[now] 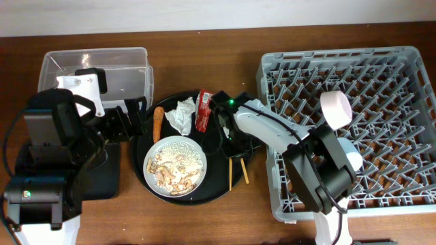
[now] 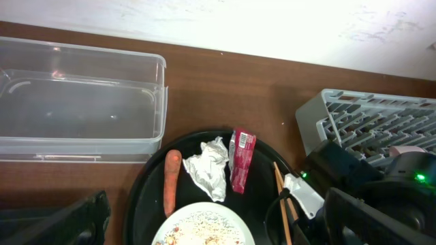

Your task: Sort waste into correct bins and load items into the dishwasher rack

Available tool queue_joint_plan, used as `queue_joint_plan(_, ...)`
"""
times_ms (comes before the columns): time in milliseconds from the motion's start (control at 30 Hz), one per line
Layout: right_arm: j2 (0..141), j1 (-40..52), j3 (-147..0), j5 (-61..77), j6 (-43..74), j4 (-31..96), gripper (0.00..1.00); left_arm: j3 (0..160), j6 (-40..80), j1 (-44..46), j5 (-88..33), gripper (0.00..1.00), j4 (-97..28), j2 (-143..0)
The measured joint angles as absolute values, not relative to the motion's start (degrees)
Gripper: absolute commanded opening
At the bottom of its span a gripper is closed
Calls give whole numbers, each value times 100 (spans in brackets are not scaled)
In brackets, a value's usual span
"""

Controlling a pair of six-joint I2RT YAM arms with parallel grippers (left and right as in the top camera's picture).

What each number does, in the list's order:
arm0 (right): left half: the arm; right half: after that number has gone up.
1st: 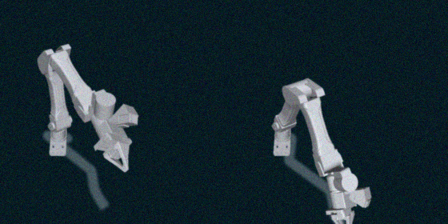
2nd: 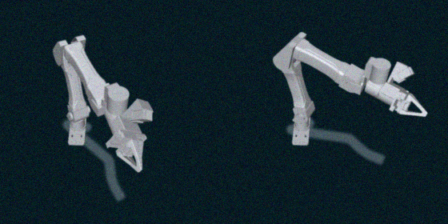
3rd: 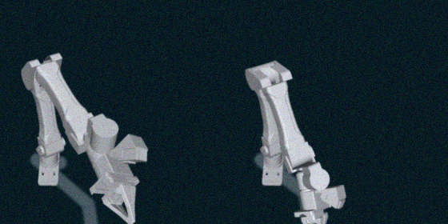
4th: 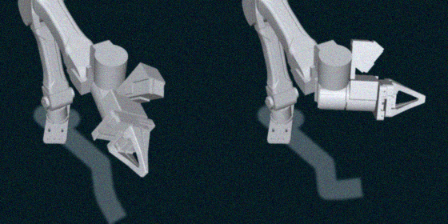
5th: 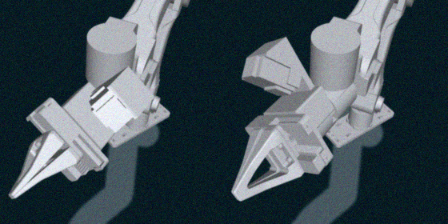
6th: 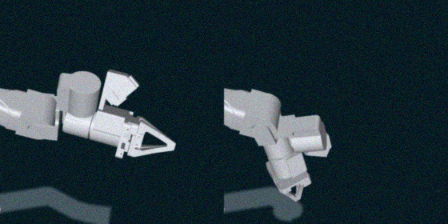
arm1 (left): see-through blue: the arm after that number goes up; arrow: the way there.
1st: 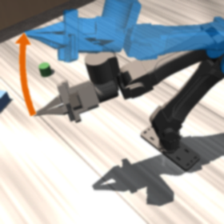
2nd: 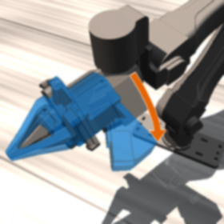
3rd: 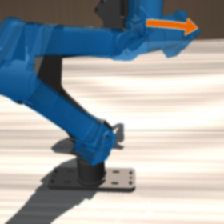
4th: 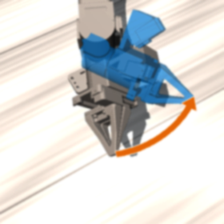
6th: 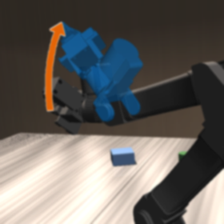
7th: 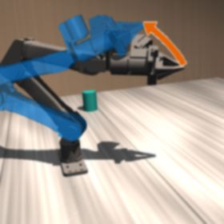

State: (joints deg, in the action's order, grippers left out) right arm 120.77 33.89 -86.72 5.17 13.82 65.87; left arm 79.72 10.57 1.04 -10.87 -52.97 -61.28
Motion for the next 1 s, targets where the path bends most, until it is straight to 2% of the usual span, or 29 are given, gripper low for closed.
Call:
queue_joint_plan(300, 11865, 3304, -8805, 349, 1372, 6801, 4, 7972, 1057, 104, -1087, 99, -5297, -6130)
queue_joint_plan(467, 10648, 3205, -9282, -97, 1446, 6768, 4, 7972, 1057, 104, -1085, 99, -5295, -6130)
queue_joint_plan(633, 9249, 2462, -9581, -676, 1553, 6689, 4, 7972, 1057, 104, -1087, 99, -5297, -6130)
queue_joint_plan(867, 9640, 1833, -8956, -838, 1616, 6635, 4, 7972, 1057, 104, -1087, 99, -5297, -6130)
queue_joint_plan(900, 9800, 1835, -8812, -836, 1614, 6641, 6, 7972, 1057, 104, -1087, 99, -5297, -6130)
queue_joint_plan(933, 9909, 1835, -8722, -836, 1614, 6637, 18, 7972, 1057, 104, -1087, 99, -5297, -6130)
queue_joint_plan(967, 9992, 1835, -8650, -836, 1619, 6630, 38, 7972, 1057, 104, -1087, 99, -5297, -6130)
queue_joint_plan(1000, 10049, 1835, -8597, -834, 1597, 6622, 47, 7972, 1057, 104, -1085, 99, -5295, -6130)
